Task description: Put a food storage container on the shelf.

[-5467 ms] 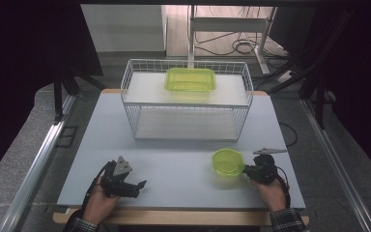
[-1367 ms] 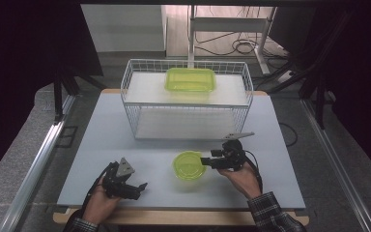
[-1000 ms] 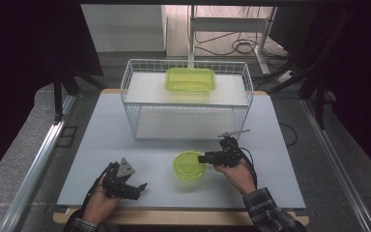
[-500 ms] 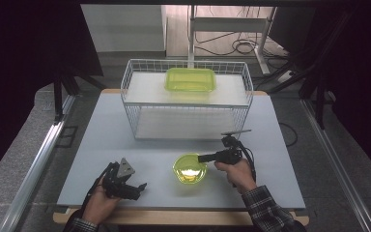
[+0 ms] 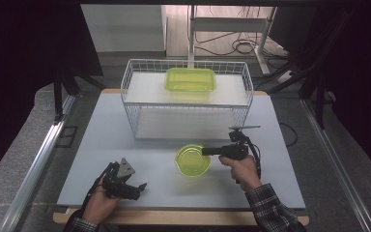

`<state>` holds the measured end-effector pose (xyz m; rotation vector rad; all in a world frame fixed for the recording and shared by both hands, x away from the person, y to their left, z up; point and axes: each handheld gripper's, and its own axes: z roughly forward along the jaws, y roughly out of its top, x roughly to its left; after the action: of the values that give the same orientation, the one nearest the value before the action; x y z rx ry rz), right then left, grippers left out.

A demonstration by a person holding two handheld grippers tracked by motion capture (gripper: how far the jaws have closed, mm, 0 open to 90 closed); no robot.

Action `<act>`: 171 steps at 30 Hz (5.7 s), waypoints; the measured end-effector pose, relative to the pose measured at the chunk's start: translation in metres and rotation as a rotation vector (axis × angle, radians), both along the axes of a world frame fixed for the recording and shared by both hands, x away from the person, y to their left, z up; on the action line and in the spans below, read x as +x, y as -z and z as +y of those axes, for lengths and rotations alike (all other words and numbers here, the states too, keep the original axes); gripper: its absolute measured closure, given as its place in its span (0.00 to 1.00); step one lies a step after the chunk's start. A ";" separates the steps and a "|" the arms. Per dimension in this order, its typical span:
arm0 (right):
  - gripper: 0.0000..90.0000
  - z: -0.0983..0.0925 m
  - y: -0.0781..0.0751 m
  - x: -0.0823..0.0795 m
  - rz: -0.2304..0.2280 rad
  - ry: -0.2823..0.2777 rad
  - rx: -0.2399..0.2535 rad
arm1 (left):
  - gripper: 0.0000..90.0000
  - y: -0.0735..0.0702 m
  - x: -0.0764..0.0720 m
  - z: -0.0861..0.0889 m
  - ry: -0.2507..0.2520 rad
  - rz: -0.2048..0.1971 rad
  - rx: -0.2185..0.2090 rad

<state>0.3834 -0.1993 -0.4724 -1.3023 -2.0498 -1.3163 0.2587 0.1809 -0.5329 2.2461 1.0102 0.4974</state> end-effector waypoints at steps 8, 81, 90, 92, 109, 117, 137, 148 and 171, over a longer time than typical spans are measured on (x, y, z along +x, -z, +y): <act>0.90 -0.004 -0.016 0.003 -0.024 0.011 0.025 | 0.07 0.000 0.000 0.000 -0.003 -0.001 -0.004; 0.90 0.004 -0.155 0.040 -0.201 0.080 0.123 | 0.05 -0.004 0.001 0.006 -0.031 0.008 -0.058; 0.90 0.007 -0.171 0.047 -0.225 0.099 0.124 | 0.05 -0.004 0.001 0.006 -0.036 0.005 -0.068; 0.90 0.008 -0.175 0.050 -0.231 0.108 0.128 | 0.05 -0.004 0.001 0.007 -0.035 0.005 -0.066; 0.90 0.016 -0.201 0.075 -0.273 0.197 0.110 | 0.05 -0.005 0.001 0.008 -0.034 0.006 -0.063; 0.90 0.025 -0.209 0.091 -0.296 0.253 0.096 | 0.05 -0.005 0.001 0.008 -0.035 0.008 -0.062; 0.89 0.040 -0.200 0.109 -0.280 0.326 0.079 | 0.05 -0.004 0.001 0.007 -0.033 0.007 -0.059; 0.82 0.052 -0.206 0.109 -0.376 0.379 -0.094 | 0.06 -0.003 0.001 0.007 -0.031 0.011 -0.053; 0.42 0.046 -0.208 0.102 -0.422 0.277 -0.126 | 0.06 -0.003 0.001 0.006 -0.028 0.010 -0.042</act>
<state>0.4853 -0.1528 -0.2648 -1.5098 -2.3218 -1.7325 0.2598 0.1868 -0.5297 2.2023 1.0487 0.4730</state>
